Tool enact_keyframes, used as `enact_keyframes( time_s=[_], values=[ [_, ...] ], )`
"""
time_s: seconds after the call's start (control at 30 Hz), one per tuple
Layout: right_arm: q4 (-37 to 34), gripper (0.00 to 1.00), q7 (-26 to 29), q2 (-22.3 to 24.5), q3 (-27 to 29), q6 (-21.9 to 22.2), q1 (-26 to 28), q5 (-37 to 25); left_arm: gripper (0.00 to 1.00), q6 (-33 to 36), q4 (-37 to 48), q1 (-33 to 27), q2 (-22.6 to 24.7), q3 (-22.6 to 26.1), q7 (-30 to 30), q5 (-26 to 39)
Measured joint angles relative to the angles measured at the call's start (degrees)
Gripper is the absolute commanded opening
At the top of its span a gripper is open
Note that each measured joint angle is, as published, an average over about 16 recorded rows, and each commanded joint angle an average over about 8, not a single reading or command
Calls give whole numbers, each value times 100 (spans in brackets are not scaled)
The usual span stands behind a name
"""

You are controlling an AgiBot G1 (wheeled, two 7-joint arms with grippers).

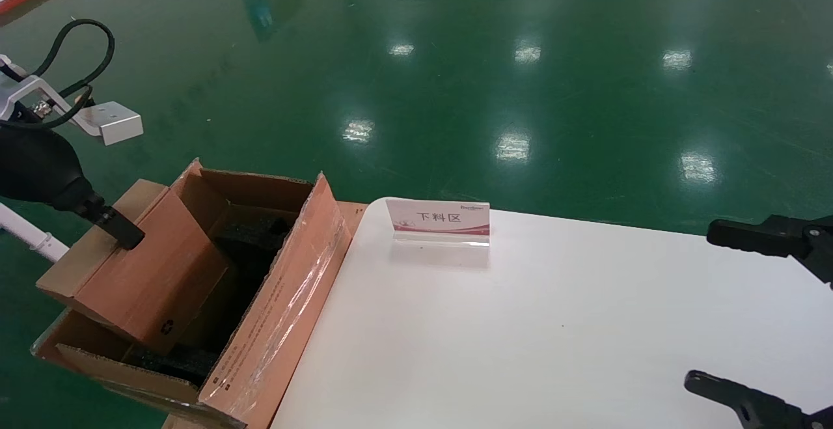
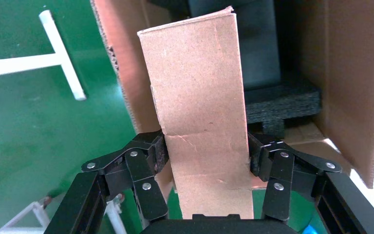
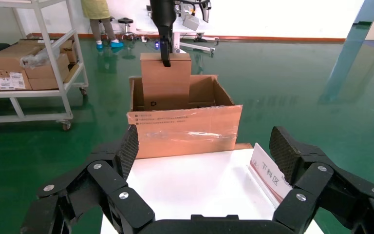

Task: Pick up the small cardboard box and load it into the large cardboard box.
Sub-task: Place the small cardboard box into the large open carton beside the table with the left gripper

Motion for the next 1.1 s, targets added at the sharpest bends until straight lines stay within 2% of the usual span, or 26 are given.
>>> enact_keyframes(
  time_s=[1.1],
  values=[
    [0,100,-5,4,-11,5,2,7,0,-981,-360,420,40,179,-737,485]
  ],
)
